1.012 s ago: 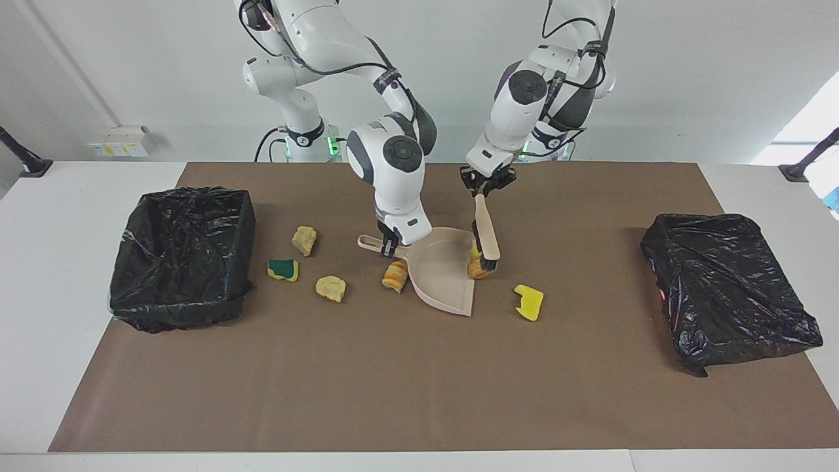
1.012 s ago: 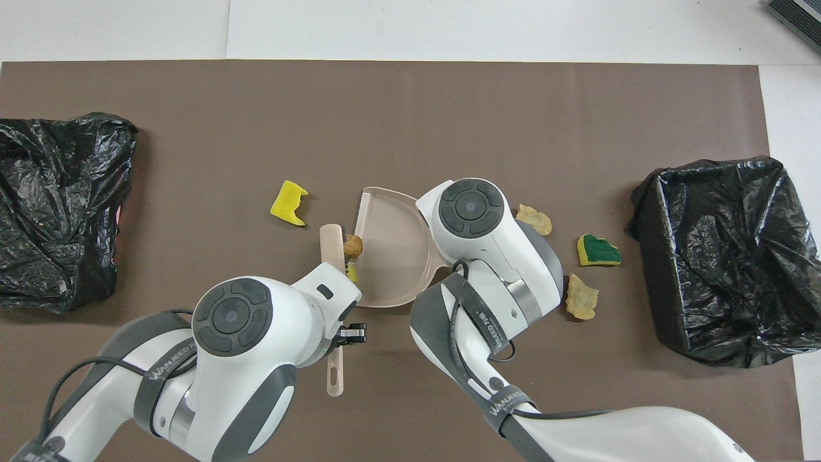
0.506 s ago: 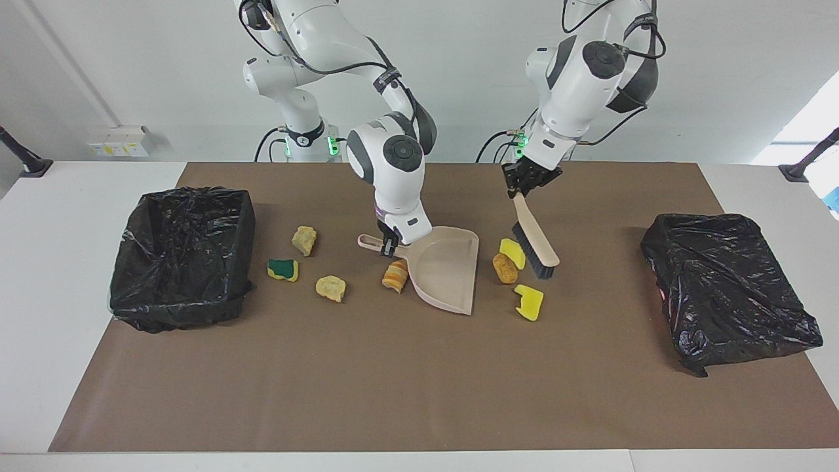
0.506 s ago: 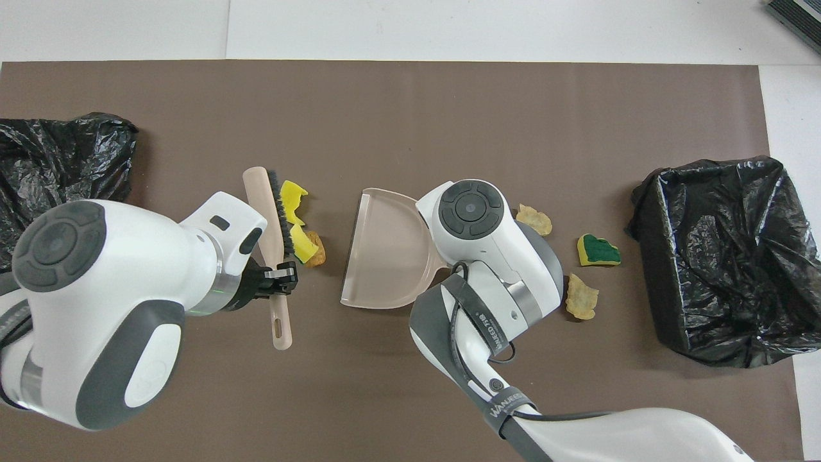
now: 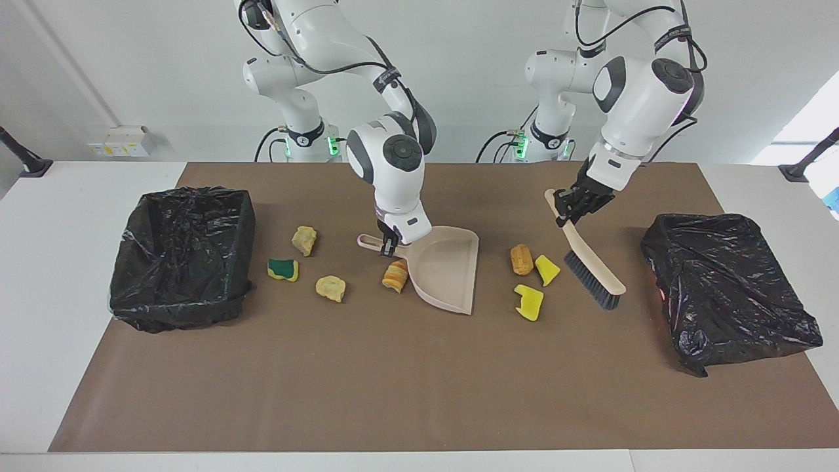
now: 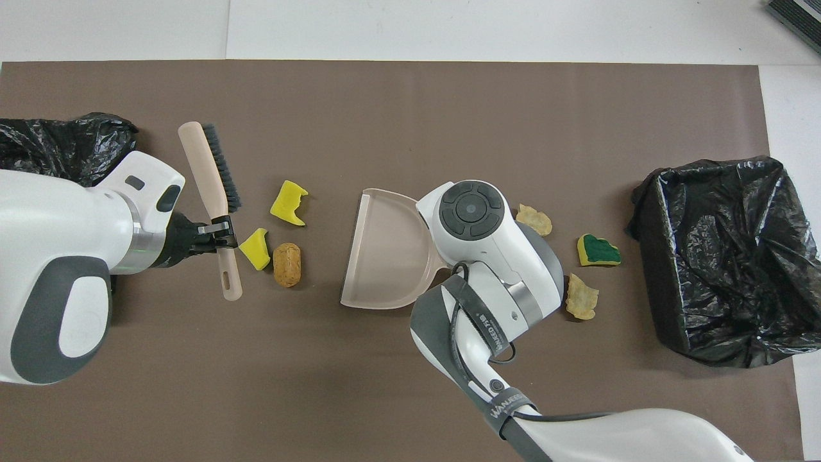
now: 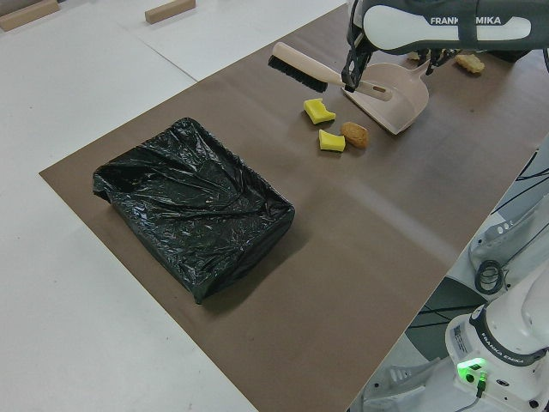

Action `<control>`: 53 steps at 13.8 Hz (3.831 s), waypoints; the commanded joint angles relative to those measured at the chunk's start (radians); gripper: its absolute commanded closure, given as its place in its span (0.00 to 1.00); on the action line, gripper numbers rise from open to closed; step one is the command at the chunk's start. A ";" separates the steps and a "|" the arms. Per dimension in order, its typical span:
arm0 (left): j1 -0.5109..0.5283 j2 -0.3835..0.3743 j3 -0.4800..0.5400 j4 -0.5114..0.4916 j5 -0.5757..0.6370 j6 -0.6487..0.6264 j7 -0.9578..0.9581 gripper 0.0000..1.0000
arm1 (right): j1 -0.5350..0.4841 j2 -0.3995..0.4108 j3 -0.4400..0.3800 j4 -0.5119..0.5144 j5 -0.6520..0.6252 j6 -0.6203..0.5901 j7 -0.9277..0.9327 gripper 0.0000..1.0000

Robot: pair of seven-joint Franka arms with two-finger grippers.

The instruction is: Sweep and dump trash in bin

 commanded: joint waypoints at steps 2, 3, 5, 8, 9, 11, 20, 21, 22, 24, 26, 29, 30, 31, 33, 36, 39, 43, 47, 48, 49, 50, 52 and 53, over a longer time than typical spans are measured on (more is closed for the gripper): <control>0.018 0.073 -0.011 -0.004 0.068 -0.098 0.030 1.00 | -0.012 -0.024 0.006 -0.040 -0.034 0.002 -0.031 1.00; 0.013 0.079 -0.011 -0.021 0.080 -0.147 0.028 1.00 | -0.008 -0.027 0.006 -0.043 -0.055 -0.018 -0.033 1.00; 0.010 0.058 -0.011 -0.066 0.081 -0.207 0.027 1.00 | -0.003 -0.033 0.006 -0.042 -0.098 -0.037 -0.036 1.00; 0.009 0.073 -0.011 -0.093 0.081 -0.197 0.007 1.00 | -0.002 -0.034 0.006 -0.042 -0.109 -0.058 -0.036 1.00; -0.005 0.075 -0.013 -0.119 0.081 -0.183 -0.010 1.00 | -0.002 -0.036 0.006 -0.042 -0.109 -0.060 -0.036 1.00; -0.024 0.073 -0.014 -0.153 0.079 -0.115 -0.044 1.00 | 0.000 -0.035 0.007 -0.040 -0.115 -0.065 -0.036 1.00; -0.276 0.067 -0.016 -0.152 0.012 -0.029 -0.128 1.00 | 0.067 -0.019 0.007 -0.040 -0.143 -0.055 -0.016 1.00; -0.306 0.062 -0.017 -0.155 -0.002 -0.032 -0.139 1.00 | 0.067 -0.019 0.007 -0.040 -0.143 -0.055 -0.016 1.00; -0.338 0.058 -0.017 -0.155 -0.010 -0.035 -0.157 1.00 | 0.067 -0.019 0.007 -0.040 -0.143 -0.054 -0.016 1.00; -0.376 0.056 -0.020 -0.147 -0.045 -0.055 -0.173 1.00 | 0.067 -0.019 0.007 -0.040 -0.143 -0.054 -0.016 1.00; -0.393 0.061 -0.019 -0.109 -0.045 -0.130 -0.161 1.00 | 0.067 -0.019 0.007 -0.040 -0.143 -0.057 -0.015 1.00; -0.378 0.033 -0.011 -0.055 -0.039 -0.218 -0.093 1.00 | 0.069 -0.019 0.007 -0.039 -0.145 -0.061 -0.015 1.00; -0.363 0.024 -0.008 -0.035 -0.022 -0.256 -0.055 1.00 | 0.069 -0.019 0.007 -0.034 -0.152 -0.068 -0.015 1.00; -0.323 0.024 -0.010 -0.008 0.025 -0.278 -0.008 1.00 | 0.069 -0.019 0.007 -0.034 -0.163 -0.068 -0.016 1.00; -0.272 0.047 -0.008 0.020 0.143 -0.240 0.129 1.00 | 0.069 -0.018 0.007 -0.029 -0.166 -0.068 -0.015 1.00; -0.167 0.094 -0.008 0.057 0.206 -0.175 0.269 1.00 | 0.069 -0.015 0.007 -0.028 -0.166 -0.063 -0.016 1.00; -0.116 0.218 -0.008 0.159 0.289 -0.141 0.309 1.00 | 0.069 -0.015 0.007 -0.028 -0.166 -0.065 -0.016 1.00; -0.122 0.279 -0.010 0.177 0.294 -0.137 0.338 1.00 | 0.069 -0.015 0.007 -0.028 -0.166 -0.065 -0.015 1.00; -0.168 0.228 -0.016 0.047 0.282 -0.118 0.336 1.00 | 0.069 -0.015 0.007 -0.028 -0.166 -0.066 -0.015 1.00; -0.188 0.208 -0.017 0.013 0.279 -0.124 0.327 1.00 | 0.069 -0.015 0.007 -0.028 -0.166 -0.066 -0.015 1.00; -0.211 0.181 -0.017 -0.027 0.251 -0.129 0.312 1.00 | 0.067 -0.015 0.007 -0.028 -0.166 -0.066 -0.015 1.00; -0.241 0.155 -0.016 -0.061 0.205 -0.137 0.286 1.00 | 0.067 -0.015 0.007 -0.028 -0.166 -0.065 -0.015 1.00; -0.281 0.139 -0.019 -0.075 0.179 -0.178 0.234 1.00 | 0.067 -0.015 0.007 -0.028 -0.166 -0.068 -0.015 1.00; -0.306 0.133 -0.019 -0.073 0.148 -0.189 0.214 1.00 | 0.067 -0.015 0.007 -0.028 -0.166 -0.068 -0.015 1.00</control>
